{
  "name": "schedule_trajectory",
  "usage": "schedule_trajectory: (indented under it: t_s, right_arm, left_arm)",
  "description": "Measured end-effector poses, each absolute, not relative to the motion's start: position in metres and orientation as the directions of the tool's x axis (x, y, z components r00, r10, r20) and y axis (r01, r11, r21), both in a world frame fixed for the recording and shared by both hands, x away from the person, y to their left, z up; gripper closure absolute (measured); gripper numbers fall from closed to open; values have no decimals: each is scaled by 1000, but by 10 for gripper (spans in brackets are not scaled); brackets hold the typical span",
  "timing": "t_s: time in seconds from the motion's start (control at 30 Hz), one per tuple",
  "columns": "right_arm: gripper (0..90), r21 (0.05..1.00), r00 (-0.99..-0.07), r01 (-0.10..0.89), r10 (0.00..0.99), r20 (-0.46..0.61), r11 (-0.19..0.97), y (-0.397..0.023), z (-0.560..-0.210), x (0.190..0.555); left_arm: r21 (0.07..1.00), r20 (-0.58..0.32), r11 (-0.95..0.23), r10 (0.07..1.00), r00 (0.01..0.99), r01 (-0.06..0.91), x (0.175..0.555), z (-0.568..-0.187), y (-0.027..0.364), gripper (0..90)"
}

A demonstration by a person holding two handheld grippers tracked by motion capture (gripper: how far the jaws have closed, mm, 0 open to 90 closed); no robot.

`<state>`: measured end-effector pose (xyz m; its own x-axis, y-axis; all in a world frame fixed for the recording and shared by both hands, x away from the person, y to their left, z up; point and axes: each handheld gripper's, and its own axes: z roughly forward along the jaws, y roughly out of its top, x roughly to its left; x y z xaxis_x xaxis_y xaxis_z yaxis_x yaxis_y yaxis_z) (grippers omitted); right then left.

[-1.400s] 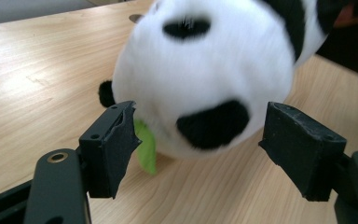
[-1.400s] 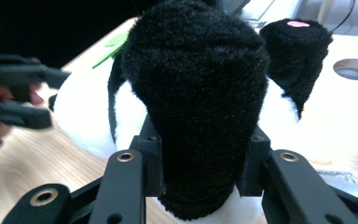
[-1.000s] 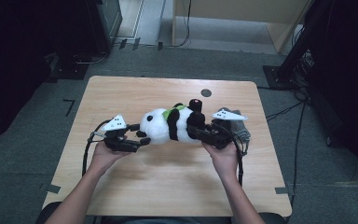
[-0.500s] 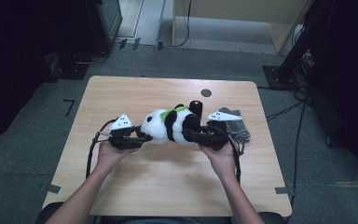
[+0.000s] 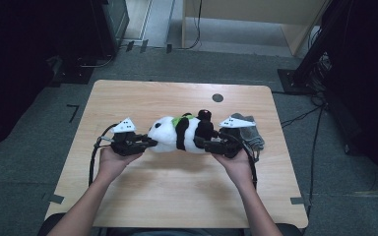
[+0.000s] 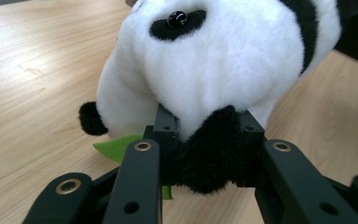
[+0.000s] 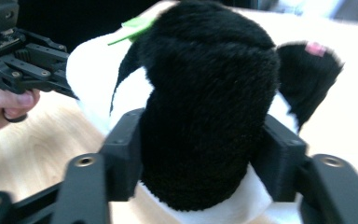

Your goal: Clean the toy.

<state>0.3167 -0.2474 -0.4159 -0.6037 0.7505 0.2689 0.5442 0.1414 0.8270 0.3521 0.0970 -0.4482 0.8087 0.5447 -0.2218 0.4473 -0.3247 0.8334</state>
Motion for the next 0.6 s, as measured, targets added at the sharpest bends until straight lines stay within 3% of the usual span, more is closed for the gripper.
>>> schedule_trajectory:
  t_s: [0.1,0.27,0.37,0.53,0.6]
  right_arm:
    - [336,854,-650,493,722,235,166,-251,-419,317]
    - [289,838,-697,517,654,294,175,-261,-426,320]
    - [252,863,-735,470,623,267,185,-264,-431,319]
    - [24,888,-772,375,620,140,266,-258,-436,319]
    - [0,896,-774,341,625,97,284,-255,-438,319]
  left_arm:
    - [836,-230,-314,545,806,451,352,-445,102,715]
    - [843,-265,-269,546,795,465,354,-440,112,725]
    - [845,-289,-251,530,798,473,355,-435,115,723]
    - [840,-297,-268,499,814,472,352,-429,110,722]
    - [837,-315,-269,474,822,476,350,-427,107,722]
